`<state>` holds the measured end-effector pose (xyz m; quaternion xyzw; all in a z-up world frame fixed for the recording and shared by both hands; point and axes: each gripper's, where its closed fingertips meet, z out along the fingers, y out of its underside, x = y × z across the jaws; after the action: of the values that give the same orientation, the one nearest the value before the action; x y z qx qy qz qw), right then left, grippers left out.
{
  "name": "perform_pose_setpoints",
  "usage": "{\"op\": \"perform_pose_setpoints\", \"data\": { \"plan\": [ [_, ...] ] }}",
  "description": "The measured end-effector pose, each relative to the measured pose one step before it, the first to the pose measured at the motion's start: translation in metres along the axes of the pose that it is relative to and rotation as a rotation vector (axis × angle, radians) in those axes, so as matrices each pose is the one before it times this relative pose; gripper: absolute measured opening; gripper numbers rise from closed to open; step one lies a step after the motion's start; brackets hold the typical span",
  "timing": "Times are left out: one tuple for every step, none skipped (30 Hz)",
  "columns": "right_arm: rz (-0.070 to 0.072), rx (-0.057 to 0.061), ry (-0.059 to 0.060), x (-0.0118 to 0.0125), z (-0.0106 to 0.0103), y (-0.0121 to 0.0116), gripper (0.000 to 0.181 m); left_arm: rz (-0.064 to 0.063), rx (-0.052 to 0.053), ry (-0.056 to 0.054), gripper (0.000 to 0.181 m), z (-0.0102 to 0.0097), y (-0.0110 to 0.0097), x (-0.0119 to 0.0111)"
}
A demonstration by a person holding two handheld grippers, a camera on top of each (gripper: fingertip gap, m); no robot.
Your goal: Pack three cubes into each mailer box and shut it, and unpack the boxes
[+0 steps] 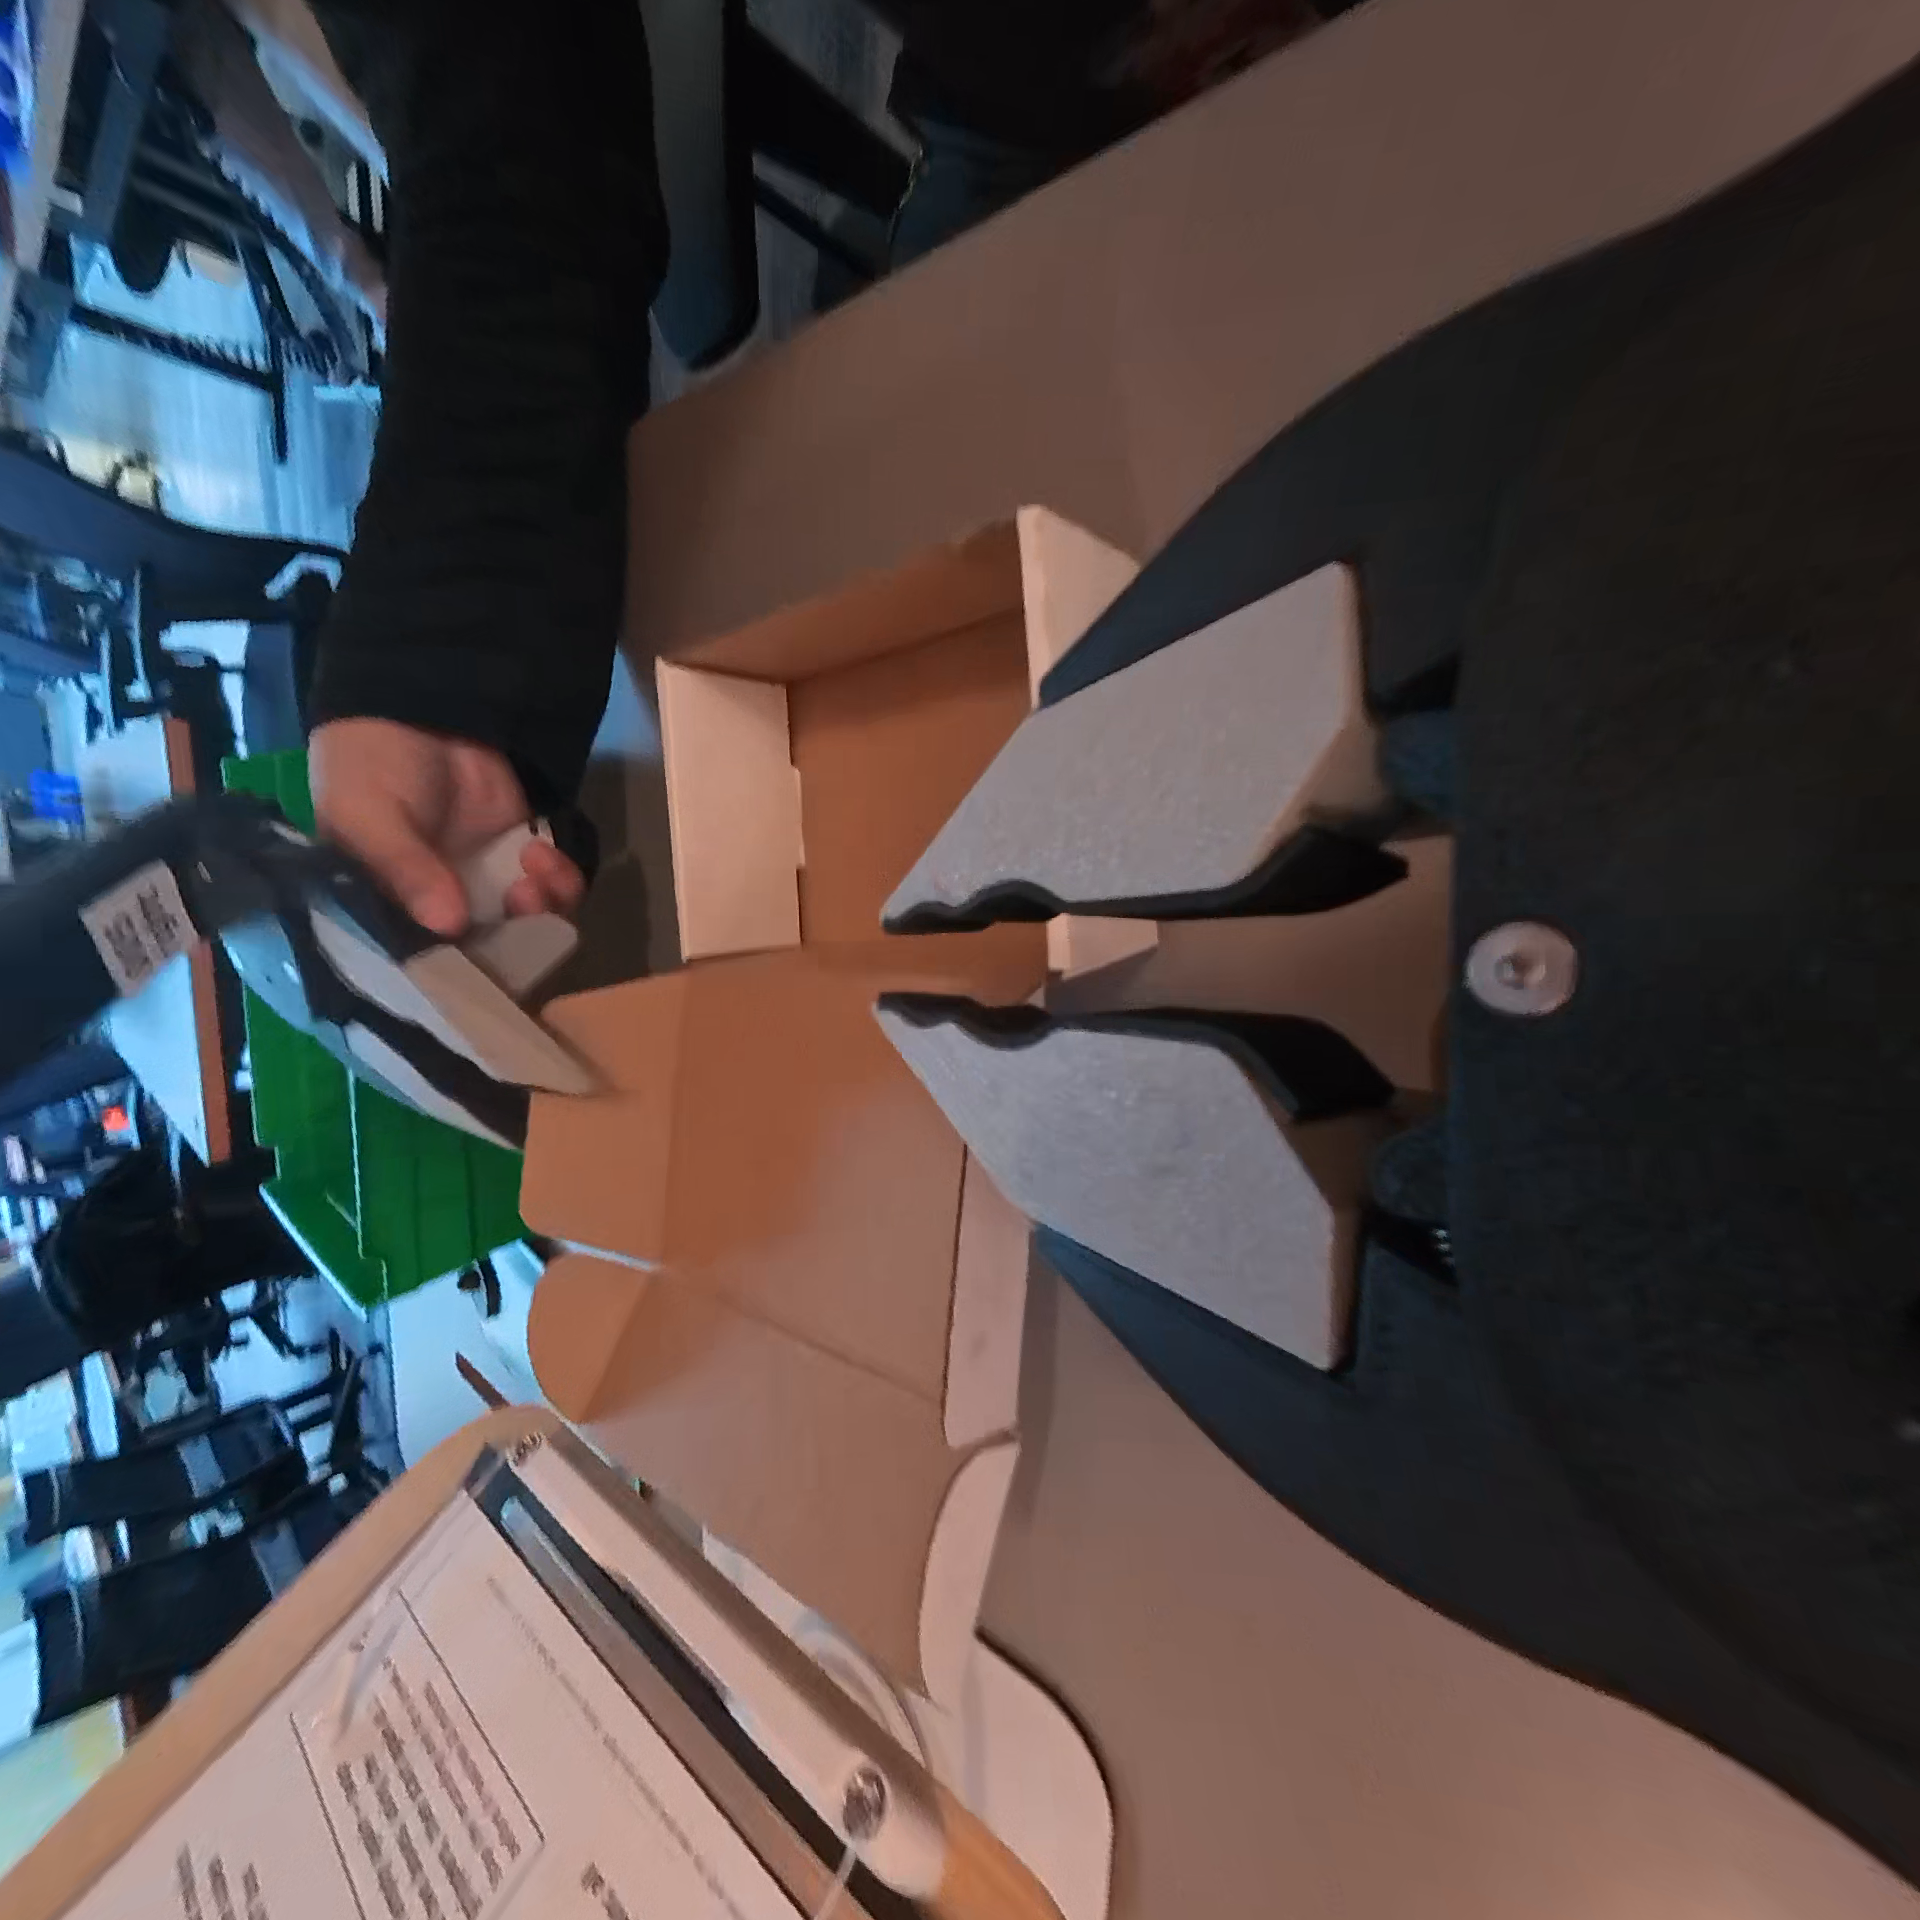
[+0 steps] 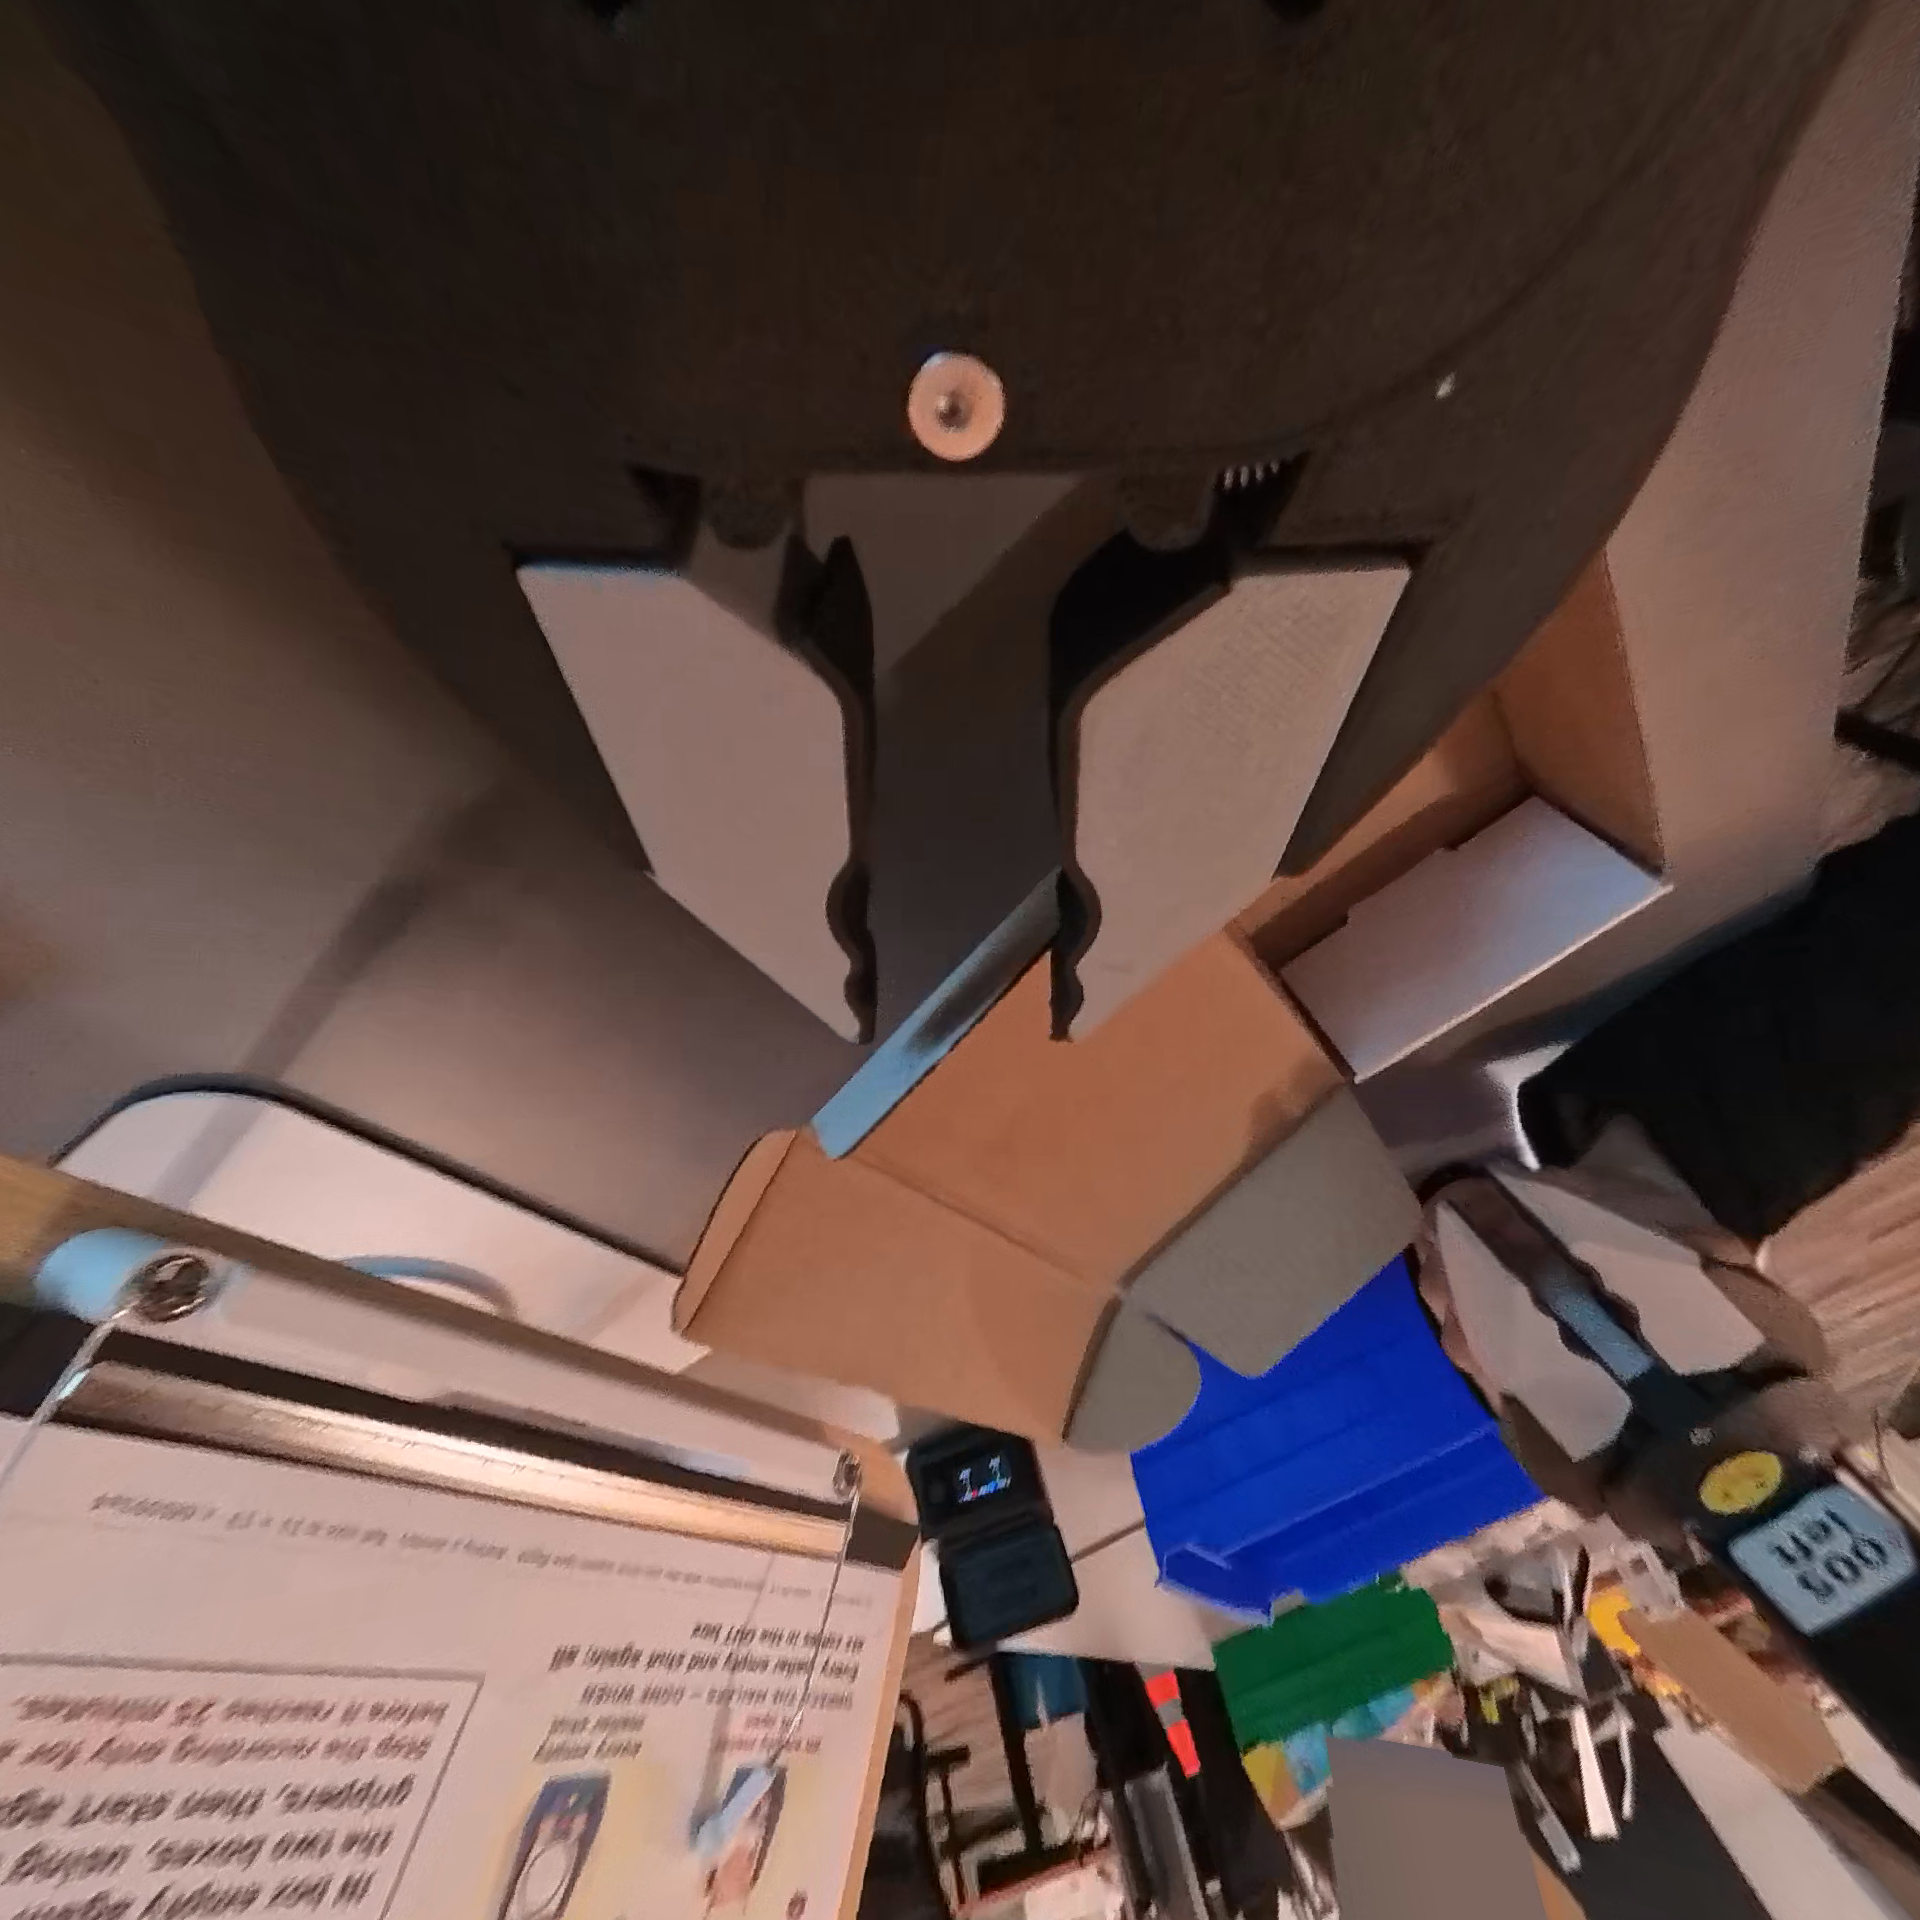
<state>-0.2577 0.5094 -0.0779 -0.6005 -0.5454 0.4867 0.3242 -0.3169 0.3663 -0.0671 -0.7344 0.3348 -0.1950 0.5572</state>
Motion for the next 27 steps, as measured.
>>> {"op": "perform_pose_setpoints", "data": {
  "plan": [
    [0.0036,0.0257,0.0067,0.00132,-0.00200,-0.00444,0.032,-0.0072,0.0027,-0.0096,0.009,-0.00046,-0.00004,-0.00224],
    [0.0038,0.0287,0.0031,0.00085,-0.00222,-0.00504,0.033,-0.0106,0.0044,-0.0128,0.009,-0.00054,-0.00049,-0.00305],
    [0.0041,0.0287,0.0045,0.00099,-0.00222,-0.00493,0.033,-0.0102,0.0030,-0.0226,0.009,-0.00084,-0.00003,-0.00460],
    [0.0048,0.0242,0.0116,0.00219,-0.00191,-0.00409,0.033,-0.0097,0.0008,-0.0288,0.009,-0.00092,0.00038,-0.00579],
    [0.0038,0.0185,0.0157,0.00293,-0.00154,-0.00294,0.033,-0.0094,0.0003,-0.0306,0.009,-0.00106,0.00058,-0.00617],
    [0.0026,0.0157,0.0151,0.00298,-0.00094,-0.00234,0.033,-0.0099,0.0042,-0.0243,0.009,-0.00110,0.00012,-0.00521],
    [0.0023,0.0124,0.0114,0.00245,-0.00053,-0.00150,0.033,-0.0118,0.0064,-0.0190,0.009,-0.00096,-0.00020,-0.00432],
    [0.0025,0.0070,0.0083,0.00198,-0.00015,-0.00057,0.033,-0.0118,0.0063,-0.0154,0.009,-0.00085,-0.00047,-0.00369],
    [0.0024,0.0036,0.0066,0.00158,0.00014,-0.00006,0.033,-0.0081,0.0086,-0.0126,0.009,-0.00100,-0.00087,-0.00300],
    [0.0006,0.0034,0.0063,0.00142,0.00020,-0.00020,0.034,-0.0045,0.0099,-0.0083,0.009,-0.00118,-0.00135,-0.00194],
    [-0.0014,0.0054,0.0072,0.00135,0.00001,-0.00055,0.033,-0.0019,0.0131,-0.0073,0.009,-0.00138,-0.00195,-0.00150],
    [-0.0016,0.0072,0.0060,0.00089,-0.00007,-0.00079,0.033,-0.0024,0.0140,-0.0075,0.008,-0.00121,-0.00214,-0.00135],
    [0.0000,0.0063,0.0018,0.00024,0.00010,-0.00051,0.033,-0.0050,0.0097,-0.0024,0.008,-0.00093,-0.00158,-0.00071],
    [0.0021,0.0023,-0.0039,-0.00089,0.00052,0.00008,0.034,-0.0050,0.0058,-0.0014,0.008,-0.00043,-0.00091,-0.00054],
    [0.0020,-0.0030,-0.0110,-0.00219,0.00095,0.00087,0.034,-0.0031,0.0045,0.0024,0.008,0.00010,-0.00048,0.00036],
    [-0.0023,-0.0082,-0.0152,-0.00317,0.00126,0.00156,0.034,-0.0009,0.0011,0.0076,0.008,0.00064,0.00003,0.00139],
    [-0.0117,-0.0112,-0.0177,-0.00404,0.00130,0.00161,0.033,0.0039,-0.0010,0.0097,0.008,0.00116,0.00016,0.00222],
    [-0.0225,-0.0086,-0.0188,-0.00482,0.00098,0.00091,0.029,0.0077,-0.0007,0.0273,0.008,0.00150,0.00032,0.00540],
    [-0.0298,-0.0037,-0.0198,-0.00546,0.00048,-0.00010,0.024,0.0061,-0.0046,0.0583,0.008,0.00212,0.00072,0.01055],
    [-0.0314,-0.0013,-0.0202,-0.00579,0.00039,-0.00044,0.018,-0.0029,-0.0148,0.0931,0.006,0.00340,0.00241,0.01596],
    [-0.0281,-0.0002,-0.0145,-0.00497,0.00049,-0.00058,0.015,-0.0103,-0.0380,0.1036,0.006,0.00531,0.00568,0.01718],
    [-0.0237,0.0004,-0.0081,-0.00392,0.00060,-0.00056,0.015,0.0082,-0.0568,0.0669,0.006,0.00732,0.00809,0.01233],
    [-0.0224,0.0003,-0.0123,-0.00440,0.00051,-0.00065,0.015,0.0275,-0.0523,0.0264,0.002,0.00813,0.00814,0.00726],
    [-0.0230,0.0017,-0.0244,-0.00607,0.00042,-0.00097,0.014,0.0361,-0.0432,0.0221,0.000,0.00790,0.00701,0.00737],
    [-0.0253,0.0030,-0.0385,-0.00835,0.00010,-0.00141,0.009,0.0275,-0.0439,0.0236,0.000,0.00730,0.00659,0.00691],
    [-0.0310,0.0009,-0.0555,-0.01135,-0.00012,-0.00111,0.006,0.0114,-0.0400,0.0168,0.000,0.00624,0.00567,0.00428],
    [-0.0372,-0.0025,-0.0738,-0.01486,-0.00022,-0.00089,0.004,0.0014,-0.0367,0.0155,0.000,0.00485,0.00542,0.00273]
  ]
}}
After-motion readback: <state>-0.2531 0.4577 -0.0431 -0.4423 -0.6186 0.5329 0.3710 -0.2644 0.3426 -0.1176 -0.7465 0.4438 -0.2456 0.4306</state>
